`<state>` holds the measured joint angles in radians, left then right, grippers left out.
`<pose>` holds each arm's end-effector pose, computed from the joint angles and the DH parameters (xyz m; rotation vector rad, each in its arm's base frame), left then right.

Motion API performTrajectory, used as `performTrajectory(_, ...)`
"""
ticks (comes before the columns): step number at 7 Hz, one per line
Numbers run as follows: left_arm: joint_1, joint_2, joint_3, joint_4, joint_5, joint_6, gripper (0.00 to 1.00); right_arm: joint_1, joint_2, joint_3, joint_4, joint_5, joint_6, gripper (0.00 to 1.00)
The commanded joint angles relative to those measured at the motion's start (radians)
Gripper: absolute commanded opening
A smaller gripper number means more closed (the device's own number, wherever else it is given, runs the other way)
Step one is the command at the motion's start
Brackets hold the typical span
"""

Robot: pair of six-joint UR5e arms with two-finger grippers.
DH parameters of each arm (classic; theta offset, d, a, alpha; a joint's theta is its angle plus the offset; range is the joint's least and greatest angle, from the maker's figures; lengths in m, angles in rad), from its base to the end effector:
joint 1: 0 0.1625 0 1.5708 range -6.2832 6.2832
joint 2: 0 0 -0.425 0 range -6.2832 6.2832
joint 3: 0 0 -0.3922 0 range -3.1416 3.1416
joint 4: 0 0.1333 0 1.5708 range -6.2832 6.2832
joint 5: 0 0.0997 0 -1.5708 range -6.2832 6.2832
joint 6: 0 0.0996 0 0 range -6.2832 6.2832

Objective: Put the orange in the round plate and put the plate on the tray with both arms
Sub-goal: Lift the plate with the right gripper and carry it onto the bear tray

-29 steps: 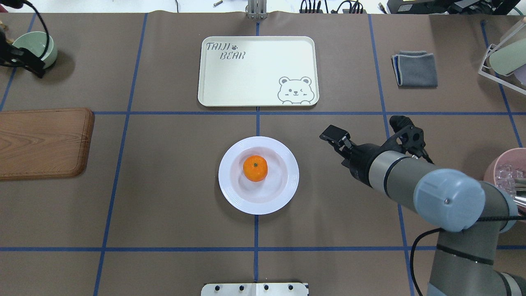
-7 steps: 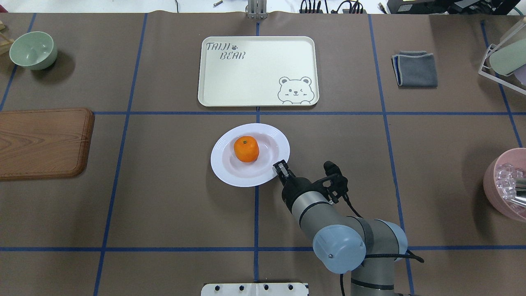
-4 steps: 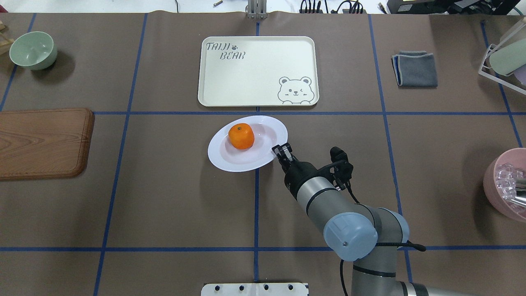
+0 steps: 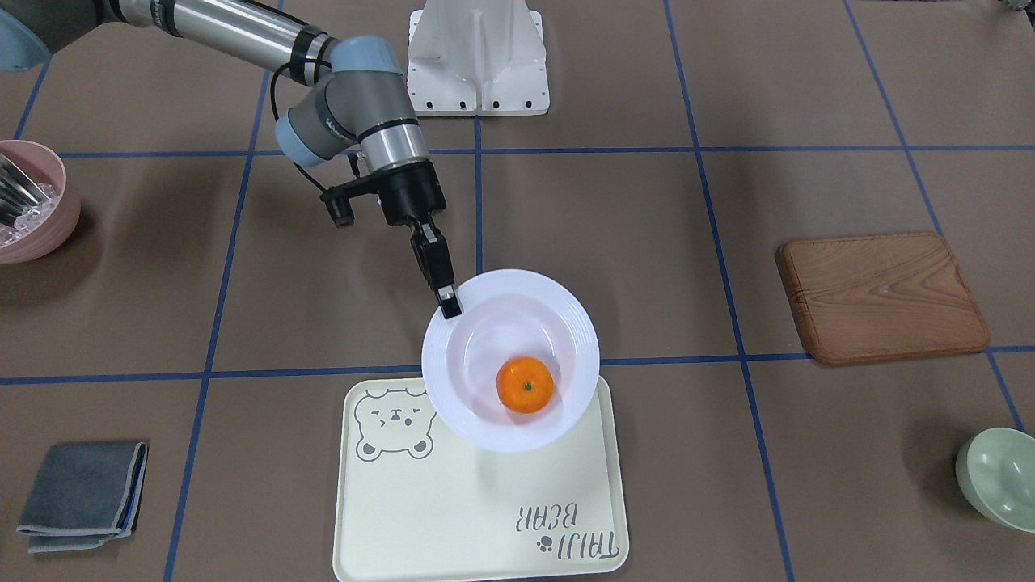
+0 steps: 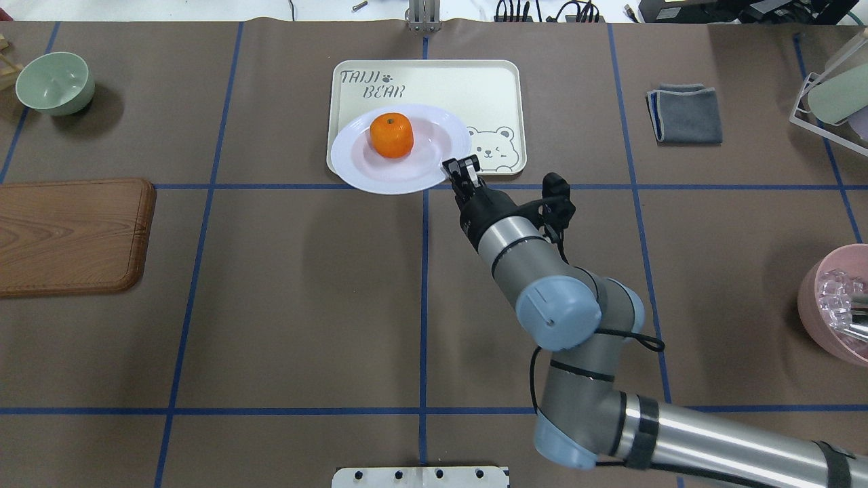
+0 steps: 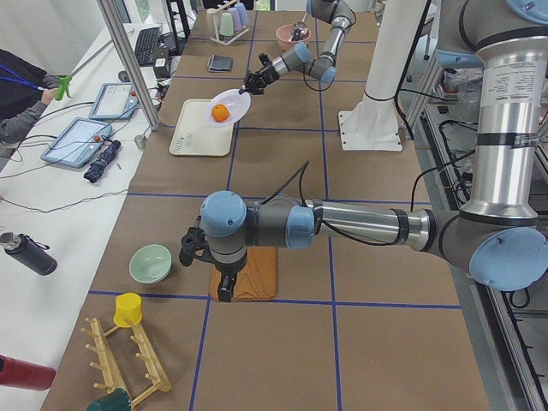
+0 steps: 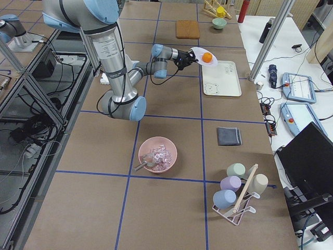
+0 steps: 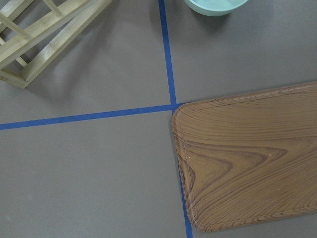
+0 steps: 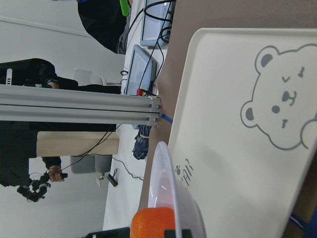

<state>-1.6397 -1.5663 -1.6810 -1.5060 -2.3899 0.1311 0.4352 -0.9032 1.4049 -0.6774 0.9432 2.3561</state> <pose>-0.0942 -0.4852 0.6100 0.1202 0.8112 0.0754 -0.5573 -0.4706 0.2236 0.3082 -1.5657 1.4133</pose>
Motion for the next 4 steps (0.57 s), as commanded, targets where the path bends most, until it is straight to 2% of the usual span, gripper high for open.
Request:
performTrajectory(1,0.004,-0.009,0.0,0.0,0.0,-0.018,0.98,0.1,0.163,-0.275,-0.039,0.031,0.078,0.0)
performTrajectory(2,0.004,-0.012,0.0,0.001,0.0,-0.019,0.98,0.115,0.209,-0.37,-0.044,0.032,0.125,0.0)
performTrajectory(3,0.006,-0.015,0.0,0.001,0.0,-0.019,0.98,0.117,0.233,-0.414,-0.045,0.034,0.14,0.0)
performTrajectory(4,0.006,-0.021,0.001,0.003,0.0,-0.019,0.98,0.105,0.225,-0.414,-0.047,0.058,0.137,0.09)
